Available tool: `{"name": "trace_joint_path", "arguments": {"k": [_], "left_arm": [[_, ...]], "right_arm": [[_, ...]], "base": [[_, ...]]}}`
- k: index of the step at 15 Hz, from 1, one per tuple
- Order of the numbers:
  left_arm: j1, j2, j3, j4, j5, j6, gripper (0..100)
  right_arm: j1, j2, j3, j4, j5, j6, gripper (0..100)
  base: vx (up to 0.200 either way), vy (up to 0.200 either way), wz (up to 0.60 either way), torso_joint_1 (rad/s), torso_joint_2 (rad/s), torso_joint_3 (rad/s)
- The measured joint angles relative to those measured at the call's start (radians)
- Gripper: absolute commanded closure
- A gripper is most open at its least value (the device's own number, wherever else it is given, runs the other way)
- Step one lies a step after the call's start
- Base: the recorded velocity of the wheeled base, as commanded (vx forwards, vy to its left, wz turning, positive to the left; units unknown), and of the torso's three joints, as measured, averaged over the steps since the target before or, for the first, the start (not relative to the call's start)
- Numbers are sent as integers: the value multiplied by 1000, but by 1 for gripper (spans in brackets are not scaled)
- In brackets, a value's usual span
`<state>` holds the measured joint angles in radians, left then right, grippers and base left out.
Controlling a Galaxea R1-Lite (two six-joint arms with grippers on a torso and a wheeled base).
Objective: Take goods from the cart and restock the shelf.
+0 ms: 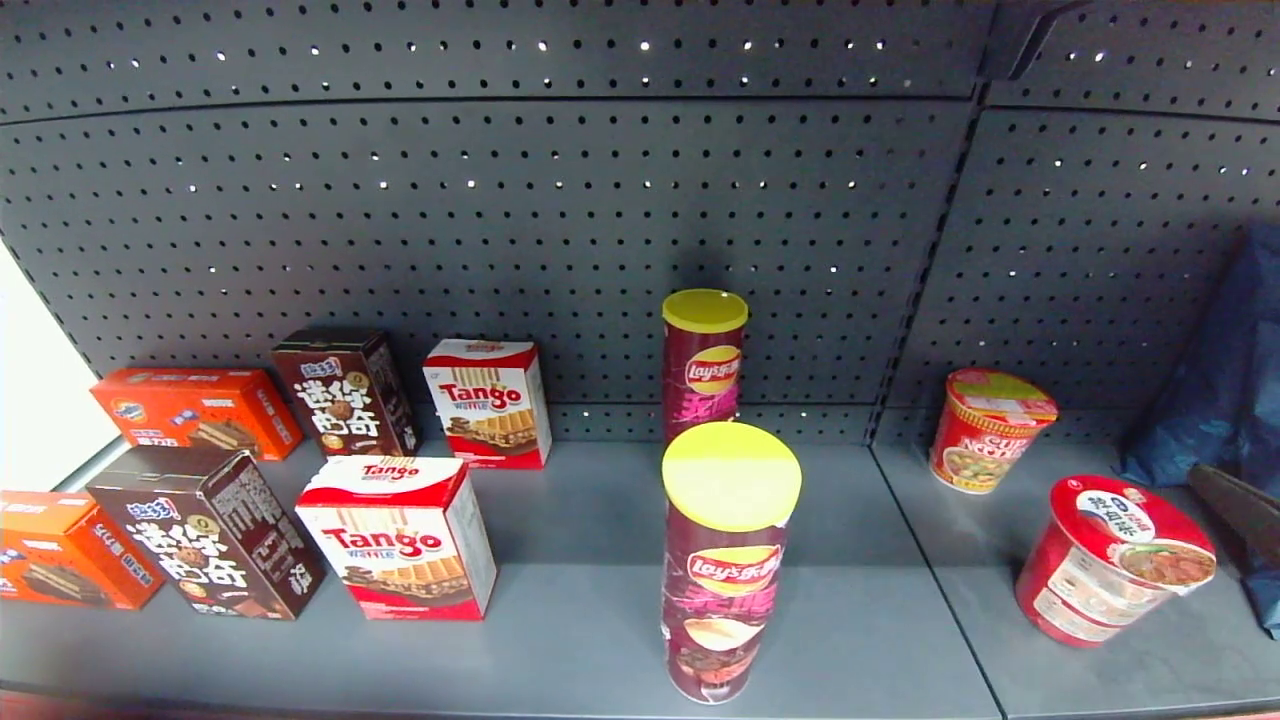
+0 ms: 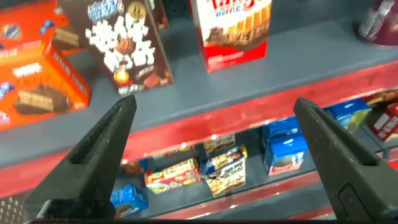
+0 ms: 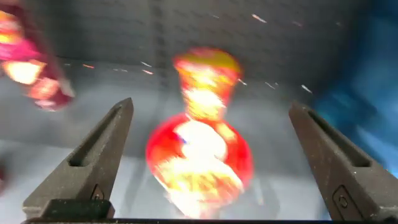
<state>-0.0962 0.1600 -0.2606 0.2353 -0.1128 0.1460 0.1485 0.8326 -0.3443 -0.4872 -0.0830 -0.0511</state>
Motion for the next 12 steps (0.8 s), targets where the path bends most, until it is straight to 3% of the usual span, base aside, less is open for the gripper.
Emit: {"name": "trace_joint_path", "arguments": {"k": [5, 8, 11, 12], "left_arm": [[-1, -52, 62, -25, -2, 0, 0], [0, -58, 152, -189, 4, -2, 0], [0, -60, 237, -273, 21, -10, 0], [-1, -60, 250, -247, 22, -28, 0]], "right_arm": [[-66, -207, 168, 4, -20, -8, 0], [-89, -341, 268, 29, -98, -8, 0], [-168, -497, 316, 168, -117, -6, 0], [-181, -558, 324, 237, -119, -6, 0]], "base": [[0, 0, 0, 0, 0, 0], [0, 0, 0, 0, 0, 0], [0, 0, 0, 0, 0, 0], [0, 0, 0, 0, 0, 0]]}}
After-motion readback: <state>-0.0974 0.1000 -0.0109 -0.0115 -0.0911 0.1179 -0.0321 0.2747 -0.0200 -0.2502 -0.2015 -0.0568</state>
